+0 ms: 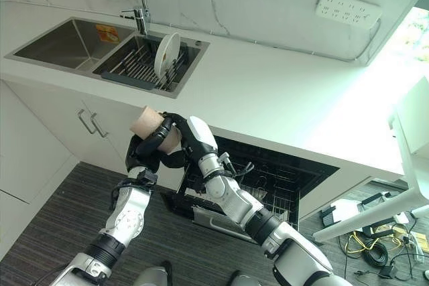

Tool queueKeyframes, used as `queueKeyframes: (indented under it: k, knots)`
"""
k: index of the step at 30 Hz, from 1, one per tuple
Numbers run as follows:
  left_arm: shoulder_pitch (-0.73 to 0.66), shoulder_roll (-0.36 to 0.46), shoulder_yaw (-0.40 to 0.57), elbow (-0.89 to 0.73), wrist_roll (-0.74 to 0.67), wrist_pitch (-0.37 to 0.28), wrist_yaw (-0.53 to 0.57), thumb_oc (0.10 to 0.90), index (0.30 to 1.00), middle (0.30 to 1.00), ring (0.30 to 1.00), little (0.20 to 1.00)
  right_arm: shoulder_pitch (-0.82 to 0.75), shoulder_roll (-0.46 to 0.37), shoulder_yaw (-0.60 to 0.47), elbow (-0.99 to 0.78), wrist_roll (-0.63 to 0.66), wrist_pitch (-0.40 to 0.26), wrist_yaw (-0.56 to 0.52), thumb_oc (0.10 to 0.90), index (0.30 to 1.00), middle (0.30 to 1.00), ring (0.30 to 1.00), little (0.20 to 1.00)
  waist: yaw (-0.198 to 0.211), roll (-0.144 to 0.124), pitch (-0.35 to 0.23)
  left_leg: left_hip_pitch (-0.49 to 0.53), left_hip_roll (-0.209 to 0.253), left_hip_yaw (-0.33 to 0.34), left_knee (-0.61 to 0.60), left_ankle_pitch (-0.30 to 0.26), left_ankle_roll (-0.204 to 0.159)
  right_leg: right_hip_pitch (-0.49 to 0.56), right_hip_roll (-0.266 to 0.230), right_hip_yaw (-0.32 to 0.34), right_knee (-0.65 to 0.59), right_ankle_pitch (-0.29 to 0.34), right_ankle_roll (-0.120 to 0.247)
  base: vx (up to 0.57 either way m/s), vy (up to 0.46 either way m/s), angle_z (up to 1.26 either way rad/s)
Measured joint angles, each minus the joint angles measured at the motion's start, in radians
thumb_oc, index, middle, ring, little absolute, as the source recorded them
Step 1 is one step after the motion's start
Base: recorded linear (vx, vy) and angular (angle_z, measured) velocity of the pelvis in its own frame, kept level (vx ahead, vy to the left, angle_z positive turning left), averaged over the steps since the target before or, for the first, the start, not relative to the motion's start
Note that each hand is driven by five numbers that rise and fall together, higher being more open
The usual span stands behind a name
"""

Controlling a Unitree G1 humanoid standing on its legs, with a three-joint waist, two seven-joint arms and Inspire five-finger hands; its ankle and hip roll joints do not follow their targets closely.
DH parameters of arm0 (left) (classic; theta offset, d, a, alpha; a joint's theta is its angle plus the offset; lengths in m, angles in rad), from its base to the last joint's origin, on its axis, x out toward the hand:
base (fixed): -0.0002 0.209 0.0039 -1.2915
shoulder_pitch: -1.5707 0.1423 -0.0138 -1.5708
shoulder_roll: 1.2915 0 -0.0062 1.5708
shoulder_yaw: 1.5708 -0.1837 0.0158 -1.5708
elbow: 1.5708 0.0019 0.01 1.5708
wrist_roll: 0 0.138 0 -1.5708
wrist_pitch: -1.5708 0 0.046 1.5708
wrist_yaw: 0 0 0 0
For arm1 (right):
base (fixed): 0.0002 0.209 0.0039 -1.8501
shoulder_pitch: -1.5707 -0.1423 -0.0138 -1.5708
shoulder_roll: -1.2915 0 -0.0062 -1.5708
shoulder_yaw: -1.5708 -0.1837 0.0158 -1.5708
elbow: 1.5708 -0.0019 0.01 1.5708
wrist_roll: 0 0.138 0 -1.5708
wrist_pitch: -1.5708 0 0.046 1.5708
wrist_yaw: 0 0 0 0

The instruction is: Place the dishes in the dishwasher.

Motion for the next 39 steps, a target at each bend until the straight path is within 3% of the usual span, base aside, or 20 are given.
queueKeyframes:
  k: [3, 6, 14, 20, 24, 26, 30, 35, 39]
  knots:
    - [0.002, -0.008, -0.067, 0.006, -0.040, 0.063, -0.065, 0.800, 0.900, 0.900, 0.900, 0.900, -0.021, -0.011, -0.037, 0.034, 0.052, 0.003, -0.026, 0.400, 0.300, 0.300, 0.300, 0.300, -0.001, 0.003, 0.002, -0.001, -0.003, 0.000, 0.001, 0.000, 0.002, 0.001, -0.006, 0.000, 0.000, 0.002, 0.003, 0.00, 0.010, 0.01]
    - [-0.003, -0.008, -0.067, 0.006, -0.031, 0.089, -0.066, 0.800, 0.900, 0.900, 0.900, 0.900, -0.018, -0.027, -0.033, 0.033, 0.072, 0.001, -0.038, 0.400, 0.300, 0.300, 0.300, 0.300, -0.017, 0.015, 0.009, -0.001, -0.007, 0.001, 0.002, 0.000, 0.003, 0.001, -0.005, 0.001, -0.003, 0.005, 0.006, -0.01, 0.013, 0.00]
    - [-0.040, 0.003, -0.065, 0.011, 0.123, 0.174, -0.103, 0.800, 0.900, 0.900, 0.900, 0.900, 0.000, -0.113, -0.025, 0.023, 0.151, -0.060, -0.078, 0.400, 0.300, 0.300, 0.300, 0.300, -0.033, 0.066, 0.026, 0.001, -0.012, 0.005, -0.002, 0.002, 0.007, 0.003, -0.007, 0.005, -0.014, 0.012, 0.009, -0.03, 0.044, -0.01]
    - [-0.016, 0.014, -0.062, -0.005, 0.167, 0.175, -0.209, 0.800, 0.900, 0.900, 0.900, 0.900, 0.055, -0.213, -0.029, -0.104, 0.181, -0.061, -0.065, 0.400, 0.300, 0.300, 0.300, 0.300, -0.033, 0.106, 0.026, 0.020, -0.013, 0.027, -0.016, 0.000, 0.011, 0.003, -0.009, 0.028, -0.020, 0.017, 0.014, -0.02, 0.055, -0.10]
    - [0.102, 0.067, -0.030, -0.079, 0.202, 0.186, -0.314, 0.800, 0.900, 0.900, 0.900, 0.900, 0.152, -0.276, -0.038, -0.230, 0.203, -0.059, -0.030, 0.400, 0.300, 0.300, 0.300, 0.300, -0.034, 0.129, 0.026, 0.021, -0.012, 0.032, -0.023, -0.001, 0.013, 0.000, -0.010, 0.030, -0.024, 0.016, 0.014, -0.01, 0.053, -0.02]
    - [0.144, 0.081, -0.017, -0.096, 0.209, 0.194, -0.352, 0.800, 0.900, 0.900, 0.900, 0.900, 0.189, -0.295, -0.049, -0.265, 0.207, -0.057, -0.019, 0.400, 0.300, 0.300, 0.300, 0.300, -0.036, 0.129, 0.027, 0.027, -0.012, 0.042, -0.027, -0.001, 0.013, -0.004, -0.009, 0.039, -0.025, 0.017, 0.015, 0.00, 0.010, -0.09]
    - [0.290, 0.088, 0.044, -0.204, 0.265, 0.219, -0.482, 0.800, 0.900, 0.900, 0.900, 0.900, 0.408, -0.301, -0.244, -0.436, 0.239, -0.078, -0.009, 0.400, 0.300, 0.300, 0.300, 0.300, -0.041, 0.126, 0.029, 0.039, -0.011, 0.061, -0.040, -0.005, 0.018, -0.005, -0.006, 0.053, -0.037, 0.015, 0.015, 0.00, 0.003, -0.12]
    - [0.490, 0.124, 0.072, -0.182, 0.325, 0.268, -0.509, 0.800, 0.900, 0.900, 0.900, 0.900, 0.469, -0.298, -0.614, -0.445, 0.312, -0.157, -0.061, 0.400, 0.300, 0.300, 0.300, 0.300, -0.087, 0.113, 0.037, 0.052, -0.003, 0.098, -0.055, -0.006, 0.019, -0.024, 0.009, 0.092, -0.049, 0.027, 0.022, 0.01, 0.000, -0.25]
    - [0.524, 0.127, 0.173, -0.167, 0.329, 0.263, -0.522, 0.800, 0.900, 0.900, 0.900, 0.900, 0.539, -0.292, -0.734, -0.447, 0.332, -0.224, -0.080, 0.400, 0.300, 0.300, 0.300, 0.300, -0.117, 0.110, 0.038, 0.059, 0.011, 0.112, -0.056, -0.008, 0.013, -0.030, 0.022, 0.102, -0.051, 0.027, 0.019, 0.00, -0.004, -0.14]
